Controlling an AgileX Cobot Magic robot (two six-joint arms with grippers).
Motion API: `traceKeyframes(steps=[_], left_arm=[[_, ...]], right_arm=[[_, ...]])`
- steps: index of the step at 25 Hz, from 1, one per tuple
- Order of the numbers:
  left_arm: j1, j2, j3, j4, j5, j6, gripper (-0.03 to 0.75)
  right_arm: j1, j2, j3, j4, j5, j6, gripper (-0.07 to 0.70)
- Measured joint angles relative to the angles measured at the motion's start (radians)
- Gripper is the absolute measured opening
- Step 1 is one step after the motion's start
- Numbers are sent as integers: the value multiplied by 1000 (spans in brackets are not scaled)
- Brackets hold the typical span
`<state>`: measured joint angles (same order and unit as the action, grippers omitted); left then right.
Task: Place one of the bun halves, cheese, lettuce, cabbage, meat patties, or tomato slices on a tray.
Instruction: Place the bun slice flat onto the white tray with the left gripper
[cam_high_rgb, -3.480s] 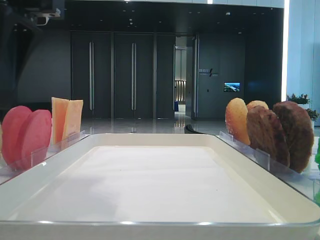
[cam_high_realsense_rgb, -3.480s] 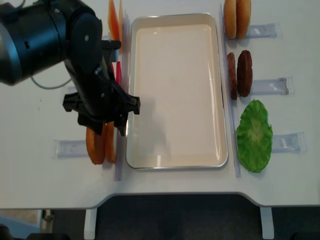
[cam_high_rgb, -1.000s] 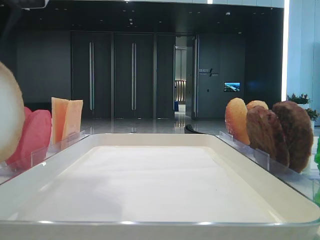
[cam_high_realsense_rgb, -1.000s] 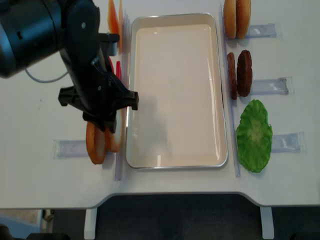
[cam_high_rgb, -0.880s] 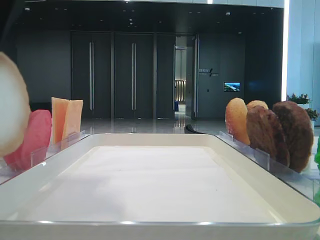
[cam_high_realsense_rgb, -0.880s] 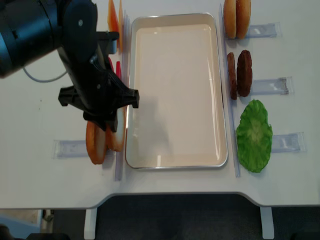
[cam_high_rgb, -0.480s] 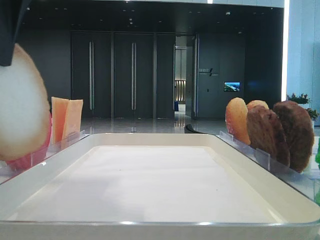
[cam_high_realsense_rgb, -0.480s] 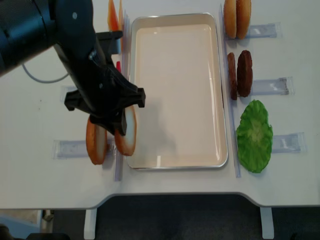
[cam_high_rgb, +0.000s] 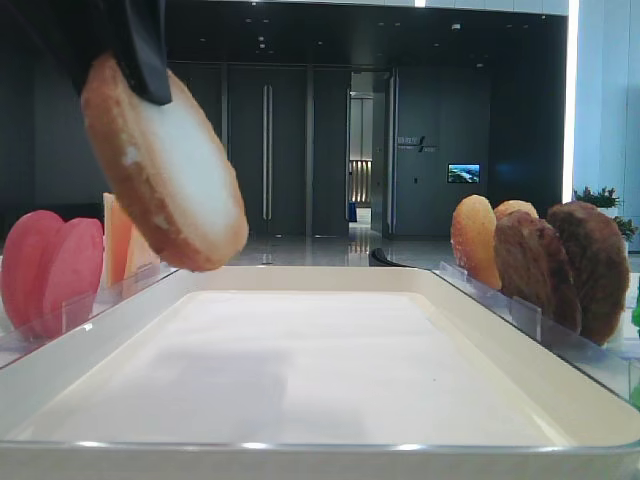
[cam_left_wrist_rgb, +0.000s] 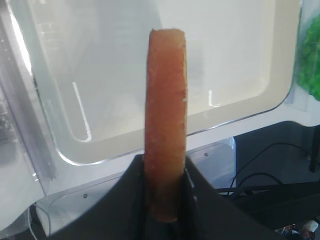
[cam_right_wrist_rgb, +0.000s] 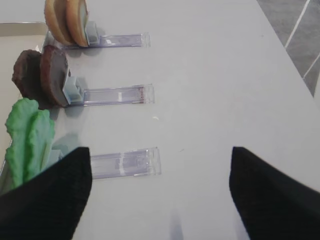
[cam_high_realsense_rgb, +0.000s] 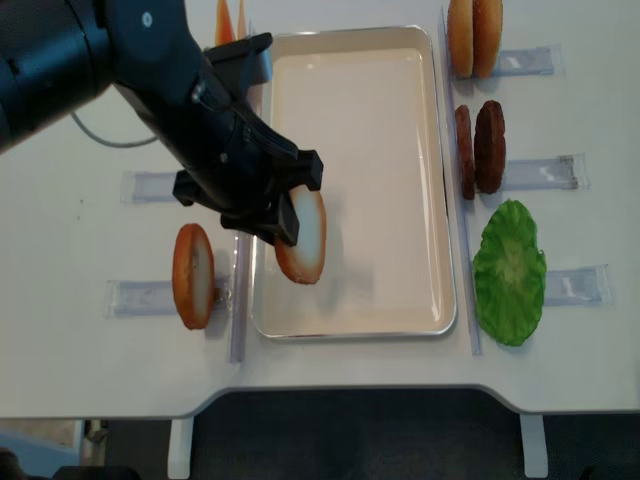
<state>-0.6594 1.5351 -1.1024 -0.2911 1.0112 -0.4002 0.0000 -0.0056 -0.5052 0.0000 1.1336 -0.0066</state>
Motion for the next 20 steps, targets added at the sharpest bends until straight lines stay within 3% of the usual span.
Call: traceKeyframes(steps=[20], left_arm=[[1, 0, 7, -203, -129, 257, 121]], right_arm=[[0, 0, 0, 0, 0, 0, 547]])
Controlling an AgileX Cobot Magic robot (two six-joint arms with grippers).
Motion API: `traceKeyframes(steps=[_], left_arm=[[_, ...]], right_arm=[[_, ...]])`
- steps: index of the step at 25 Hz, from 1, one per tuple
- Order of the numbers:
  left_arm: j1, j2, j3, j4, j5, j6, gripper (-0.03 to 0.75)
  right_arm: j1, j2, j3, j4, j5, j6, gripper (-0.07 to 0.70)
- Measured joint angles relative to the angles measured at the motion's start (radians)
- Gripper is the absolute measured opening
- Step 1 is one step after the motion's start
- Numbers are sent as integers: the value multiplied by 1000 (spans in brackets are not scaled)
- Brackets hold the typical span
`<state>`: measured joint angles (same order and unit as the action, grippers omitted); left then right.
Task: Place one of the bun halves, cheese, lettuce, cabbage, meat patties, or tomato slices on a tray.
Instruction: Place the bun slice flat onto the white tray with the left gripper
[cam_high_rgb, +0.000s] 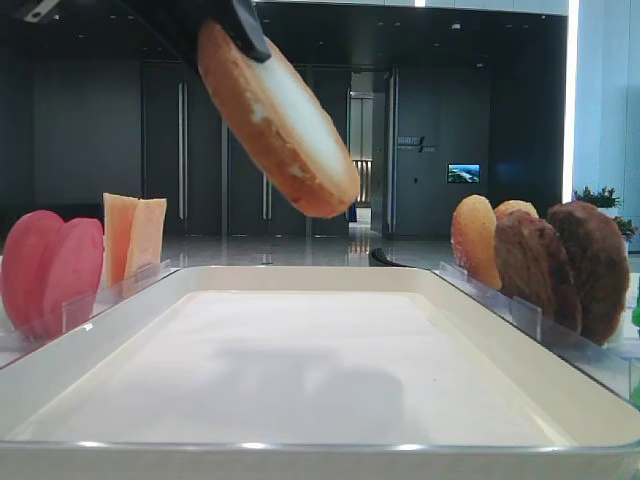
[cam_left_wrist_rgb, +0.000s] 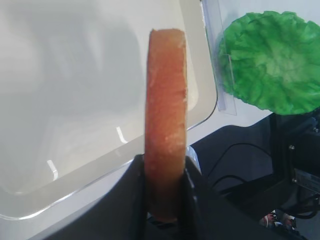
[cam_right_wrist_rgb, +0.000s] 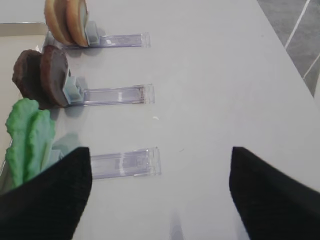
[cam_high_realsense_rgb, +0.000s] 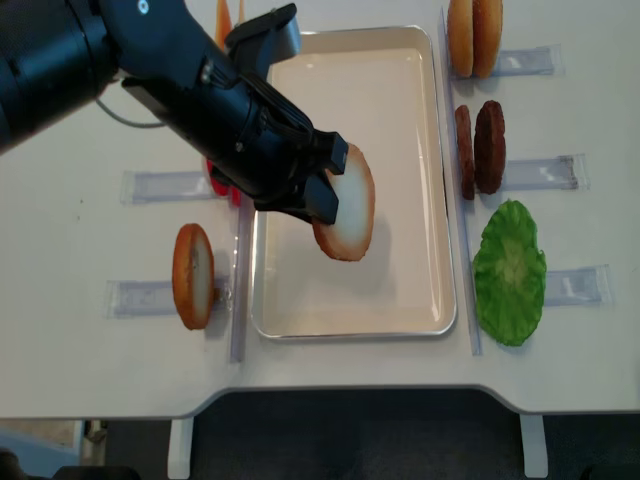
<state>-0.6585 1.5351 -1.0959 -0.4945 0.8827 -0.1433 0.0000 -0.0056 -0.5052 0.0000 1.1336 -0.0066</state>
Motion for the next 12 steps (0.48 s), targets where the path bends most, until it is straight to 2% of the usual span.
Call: traceKeyframes(steps=[3, 7, 12], left_arm=[[25, 0, 42, -52, -17, 55, 121], [59, 0, 101, -125, -73, 143, 121], [96, 8, 138, -194, -104, 240, 121]], right_arm=[[0, 0, 0, 0, 0, 0, 547], [0, 0, 0, 0, 0, 0, 547], [0, 0, 0, 0, 0, 0, 547]])
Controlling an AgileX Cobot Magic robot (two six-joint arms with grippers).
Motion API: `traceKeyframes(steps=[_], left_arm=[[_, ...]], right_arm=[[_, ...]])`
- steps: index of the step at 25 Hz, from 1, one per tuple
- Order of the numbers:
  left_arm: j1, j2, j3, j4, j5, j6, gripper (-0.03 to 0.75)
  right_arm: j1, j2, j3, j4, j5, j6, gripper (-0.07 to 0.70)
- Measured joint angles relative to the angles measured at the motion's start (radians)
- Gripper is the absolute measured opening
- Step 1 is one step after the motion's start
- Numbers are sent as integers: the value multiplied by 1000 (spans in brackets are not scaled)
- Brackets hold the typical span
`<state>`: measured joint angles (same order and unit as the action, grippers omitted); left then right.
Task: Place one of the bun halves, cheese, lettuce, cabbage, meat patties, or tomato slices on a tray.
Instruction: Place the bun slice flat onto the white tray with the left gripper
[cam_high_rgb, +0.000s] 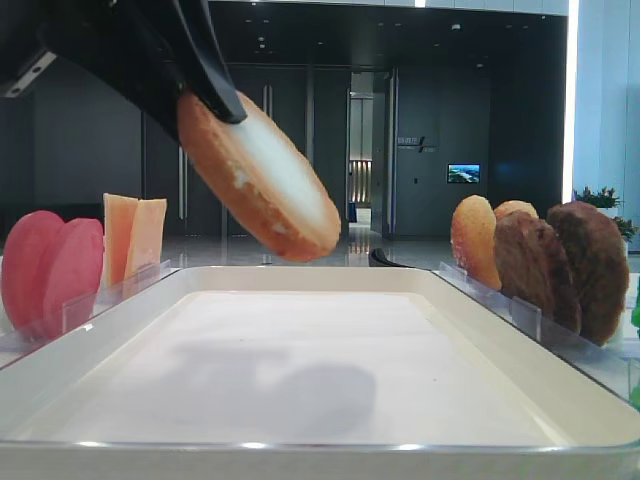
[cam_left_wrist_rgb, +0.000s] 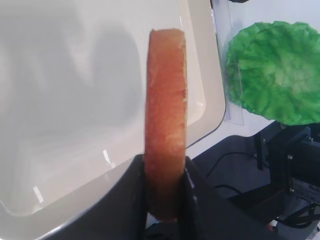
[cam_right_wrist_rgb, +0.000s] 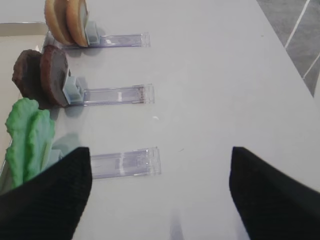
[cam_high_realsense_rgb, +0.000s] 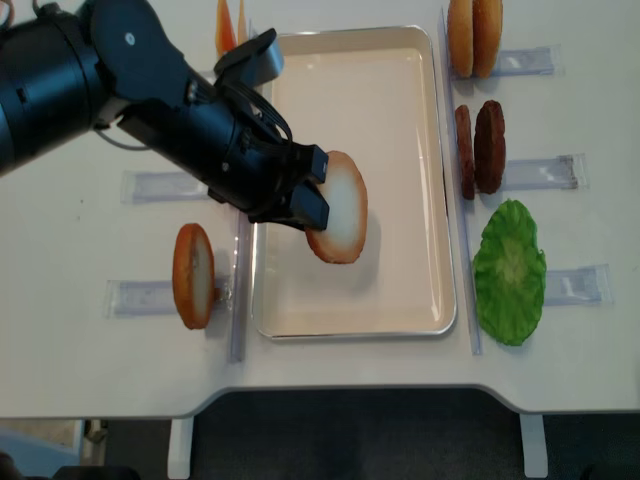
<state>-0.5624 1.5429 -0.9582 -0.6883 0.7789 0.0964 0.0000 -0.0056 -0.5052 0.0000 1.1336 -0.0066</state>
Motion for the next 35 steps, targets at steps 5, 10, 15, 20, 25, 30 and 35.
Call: traceKeyframes(steps=[5, 10, 15, 20, 25, 30, 35], left_arm=[[14, 57, 26, -129, -32, 136, 121], [14, 130, 37, -192, -46, 210, 121], [14, 173, 37, -227, -77, 251, 120], [14, 200, 37, -256, -92, 276, 120], [14, 230, 37, -287, -93, 312, 120], [14, 236, 37, -298, -94, 325, 120], [14, 249, 37, -299, -94, 326, 120]], right_arm=[[0, 0, 0, 0, 0, 0, 547], [0, 0, 0, 0, 0, 0, 547], [0, 0, 0, 0, 0, 0, 547], [0, 0, 0, 0, 0, 0, 547], [0, 0, 0, 0, 0, 0, 547], [0, 0, 0, 0, 0, 0, 547], [0, 0, 0, 0, 0, 0, 547]])
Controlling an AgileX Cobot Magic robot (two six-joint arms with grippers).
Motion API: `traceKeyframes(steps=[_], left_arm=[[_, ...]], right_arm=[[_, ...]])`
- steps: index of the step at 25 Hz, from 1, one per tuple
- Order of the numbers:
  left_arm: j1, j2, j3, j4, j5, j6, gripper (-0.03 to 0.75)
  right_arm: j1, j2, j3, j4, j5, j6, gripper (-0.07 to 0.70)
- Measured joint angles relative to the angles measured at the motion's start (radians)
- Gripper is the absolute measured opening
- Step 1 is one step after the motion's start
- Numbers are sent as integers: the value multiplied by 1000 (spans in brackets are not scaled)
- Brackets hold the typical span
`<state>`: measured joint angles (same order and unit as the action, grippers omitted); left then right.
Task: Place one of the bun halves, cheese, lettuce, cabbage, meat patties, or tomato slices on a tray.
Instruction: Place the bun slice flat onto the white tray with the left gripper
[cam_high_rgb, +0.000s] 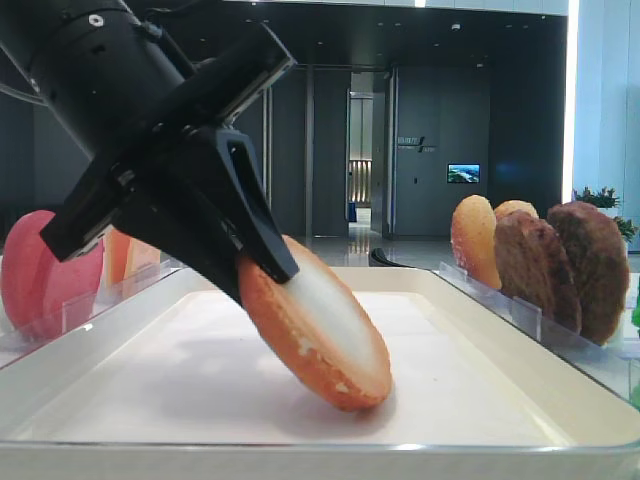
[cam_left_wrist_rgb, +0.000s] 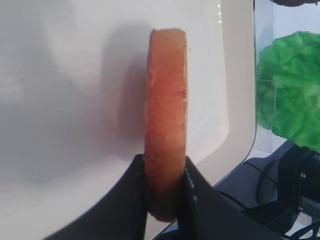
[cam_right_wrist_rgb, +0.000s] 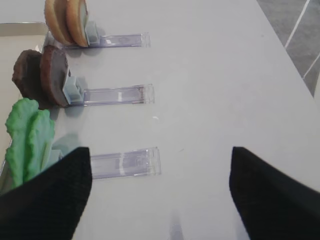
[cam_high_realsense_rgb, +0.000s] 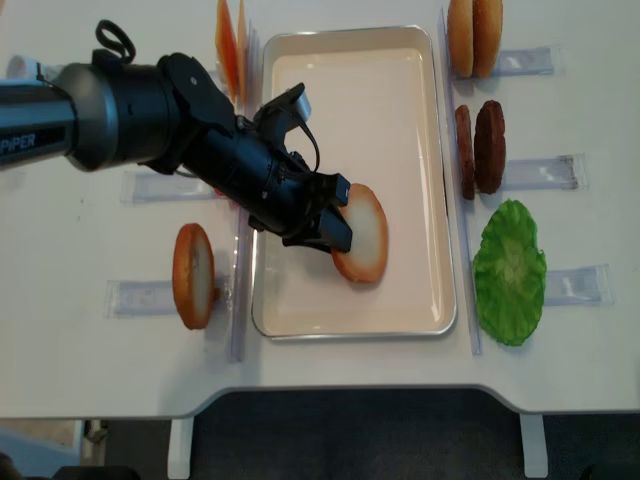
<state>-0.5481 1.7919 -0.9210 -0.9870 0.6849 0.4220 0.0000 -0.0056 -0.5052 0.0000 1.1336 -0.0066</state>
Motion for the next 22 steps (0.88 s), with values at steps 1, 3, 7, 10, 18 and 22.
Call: traceKeyframes(steps=[1, 3, 7, 10, 18, 22], left_arm=[[0, 0, 0, 0, 0, 0, 120], [0, 1, 0, 0, 0, 1, 120], [1, 9, 0, -4, 0, 1, 120], [4, 17, 0, -6, 0, 2, 118], [4, 20, 0, -7, 1, 3, 118], [4, 20, 0, -7, 2, 2, 118]], right_arm=[[0, 0, 0, 0, 0, 0, 547], [0, 0, 0, 0, 0, 0, 547], [0, 0, 0, 0, 0, 0, 547], [0, 0, 0, 0, 0, 0, 547], [0, 0, 0, 0, 0, 0, 547], [0, 0, 0, 0, 0, 0, 547]])
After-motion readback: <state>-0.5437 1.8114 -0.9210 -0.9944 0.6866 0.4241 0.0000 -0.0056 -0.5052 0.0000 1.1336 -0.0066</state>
